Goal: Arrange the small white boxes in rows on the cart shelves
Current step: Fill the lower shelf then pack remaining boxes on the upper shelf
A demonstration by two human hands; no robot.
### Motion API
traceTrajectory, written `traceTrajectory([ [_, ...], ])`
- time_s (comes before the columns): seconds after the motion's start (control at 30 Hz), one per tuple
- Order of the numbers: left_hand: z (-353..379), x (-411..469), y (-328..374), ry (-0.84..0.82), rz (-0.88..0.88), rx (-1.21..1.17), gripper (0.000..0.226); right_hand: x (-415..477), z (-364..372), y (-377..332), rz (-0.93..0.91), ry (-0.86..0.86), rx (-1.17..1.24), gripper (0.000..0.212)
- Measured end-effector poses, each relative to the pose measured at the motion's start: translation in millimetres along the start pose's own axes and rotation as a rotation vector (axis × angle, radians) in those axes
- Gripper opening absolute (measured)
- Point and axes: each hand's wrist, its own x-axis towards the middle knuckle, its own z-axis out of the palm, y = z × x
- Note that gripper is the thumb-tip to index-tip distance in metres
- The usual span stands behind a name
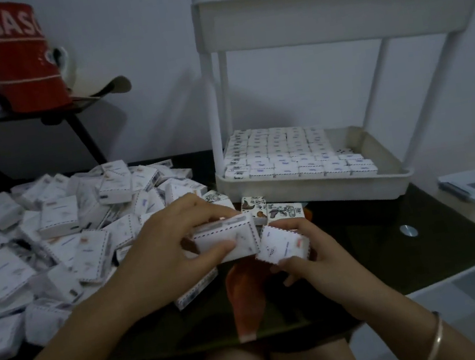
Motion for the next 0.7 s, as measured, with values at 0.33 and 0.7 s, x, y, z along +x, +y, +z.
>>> traceTrajectory([
  [0.33,58.0,100.2,13.1,-0.171,-0.123,-0.223,0.038,-2.3,-72.6,-3.0,0.084,0.177,0.129,0.037],
  [0.7,115.8,250.9,16.6,-0.228,-0.22,-0.331,0.04,32.3,-163.8,-2.6,-0.082,0.46,-0.105,0.043],
])
